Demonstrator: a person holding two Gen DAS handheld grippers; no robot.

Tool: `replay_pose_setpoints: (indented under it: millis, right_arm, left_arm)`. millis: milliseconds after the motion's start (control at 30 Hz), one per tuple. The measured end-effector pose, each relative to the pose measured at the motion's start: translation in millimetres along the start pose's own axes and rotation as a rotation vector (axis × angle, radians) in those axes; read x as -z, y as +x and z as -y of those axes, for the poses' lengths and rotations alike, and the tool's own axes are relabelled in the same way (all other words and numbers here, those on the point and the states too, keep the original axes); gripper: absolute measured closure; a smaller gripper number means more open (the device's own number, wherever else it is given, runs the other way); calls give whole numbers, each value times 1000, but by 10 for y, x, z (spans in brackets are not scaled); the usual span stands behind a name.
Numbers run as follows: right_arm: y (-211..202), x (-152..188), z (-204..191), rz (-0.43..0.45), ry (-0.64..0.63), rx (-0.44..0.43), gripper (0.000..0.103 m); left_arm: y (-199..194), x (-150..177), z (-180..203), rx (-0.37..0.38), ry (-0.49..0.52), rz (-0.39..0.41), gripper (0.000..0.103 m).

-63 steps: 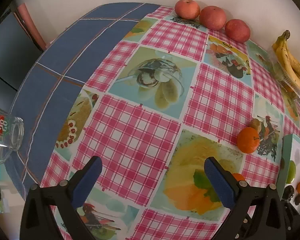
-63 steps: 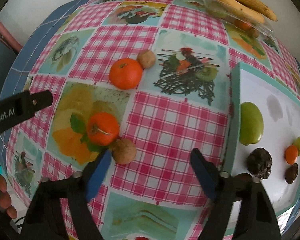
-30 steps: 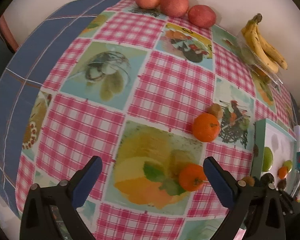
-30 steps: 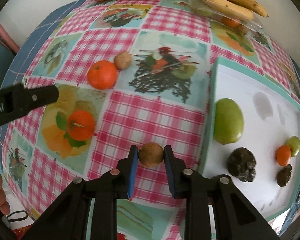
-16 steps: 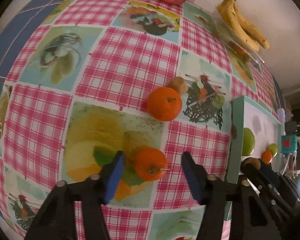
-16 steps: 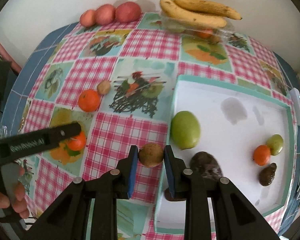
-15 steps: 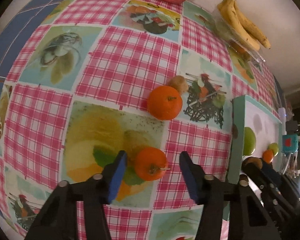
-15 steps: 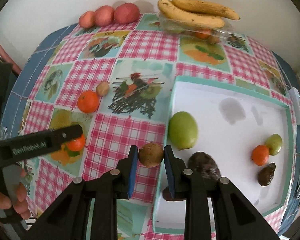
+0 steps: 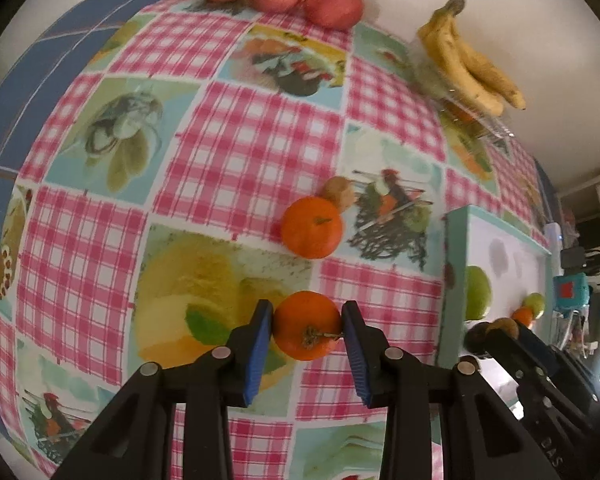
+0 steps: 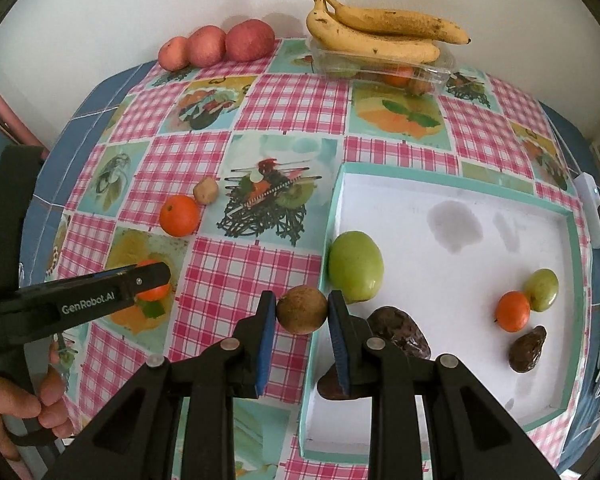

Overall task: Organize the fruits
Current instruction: 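Carry the tangerine with the left gripper while the right gripper carries the kiwi over the tray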

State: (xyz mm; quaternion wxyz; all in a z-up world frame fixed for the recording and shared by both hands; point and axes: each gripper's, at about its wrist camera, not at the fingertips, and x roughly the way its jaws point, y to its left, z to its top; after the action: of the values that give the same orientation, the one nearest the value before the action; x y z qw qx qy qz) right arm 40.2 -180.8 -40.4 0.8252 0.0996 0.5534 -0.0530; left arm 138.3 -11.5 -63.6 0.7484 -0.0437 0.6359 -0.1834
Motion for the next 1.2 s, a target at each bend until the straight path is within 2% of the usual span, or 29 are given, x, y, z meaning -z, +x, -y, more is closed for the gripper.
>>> replay_pose_setpoints:
  millis: [167, 400, 567, 700, 900, 1000, 1200]
  right_arm:
    - [-65, -25, 98, 20, 33, -3, 76]
    - [-169, -42, 572, 38, 164, 17, 75]
    - [-242, 35, 1048, 45, 281, 68, 75]
    - [-318, 139, 1434, 47, 363, 152, 75]
    - [-464, 343, 1928, 62, 485, 222, 76]
    - [-531, 417, 2079, 72, 522, 245, 76]
    - [-506, 512, 2229, 60, 563, 238, 75]
  left_arm:
    - [-177, 13, 161, 30, 38, 36, 65]
    - [-227, 84, 593, 72, 119, 51, 65]
    - [-260, 245, 1005, 103, 220, 49, 65]
    - [-268, 414, 1320, 124, 306, 39, 65]
    - [-180, 729, 1798, 98, 470, 11, 65]
    - [-97, 842, 1918, 87, 514, -13, 65]
    - [21, 960, 2016, 71, 553, -47, 65]
